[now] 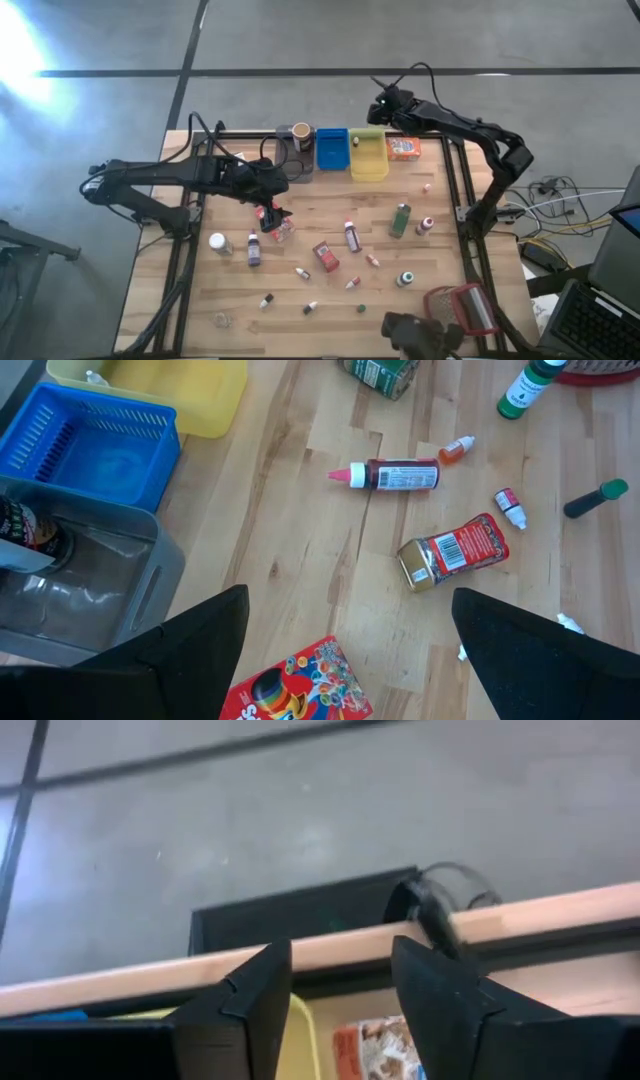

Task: Pick & Place Kitchen Items
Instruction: Put the orange cereal box into the blue bin

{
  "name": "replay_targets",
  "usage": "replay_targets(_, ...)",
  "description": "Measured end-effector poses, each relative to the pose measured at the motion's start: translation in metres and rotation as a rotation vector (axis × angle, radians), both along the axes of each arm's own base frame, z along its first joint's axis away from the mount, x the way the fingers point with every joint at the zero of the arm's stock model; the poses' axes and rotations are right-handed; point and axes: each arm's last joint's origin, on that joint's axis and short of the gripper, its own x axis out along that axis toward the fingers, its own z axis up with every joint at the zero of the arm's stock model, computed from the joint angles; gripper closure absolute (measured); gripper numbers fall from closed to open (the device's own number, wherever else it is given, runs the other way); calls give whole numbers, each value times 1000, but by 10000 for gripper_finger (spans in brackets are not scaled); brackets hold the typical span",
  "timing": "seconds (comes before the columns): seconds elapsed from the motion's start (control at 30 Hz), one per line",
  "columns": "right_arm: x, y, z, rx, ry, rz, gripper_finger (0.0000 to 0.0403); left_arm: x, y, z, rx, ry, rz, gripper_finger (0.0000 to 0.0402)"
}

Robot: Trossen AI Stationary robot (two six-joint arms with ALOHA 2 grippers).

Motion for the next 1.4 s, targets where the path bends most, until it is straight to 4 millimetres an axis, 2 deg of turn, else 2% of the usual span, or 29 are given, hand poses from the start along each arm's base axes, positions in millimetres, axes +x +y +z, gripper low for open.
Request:
replay_targets(0.2, 5, 8, 5, -69, 36, -29, 264, 0, 0, 0, 0, 0, 0, 46)
replay_targets(0.43, 0, 10, -13, -56, 18, -102, 295, 0, 0, 0, 0, 0, 0, 46)
replay_targets(0.93, -10, 16, -43, -42, 57, -97, 385, 0, 0, 0, 0, 0, 0, 46)
replay_targets(1.4, -30, 21, -76, 13, 49, -111, 394, 0, 0, 0, 0, 0, 0, 46)
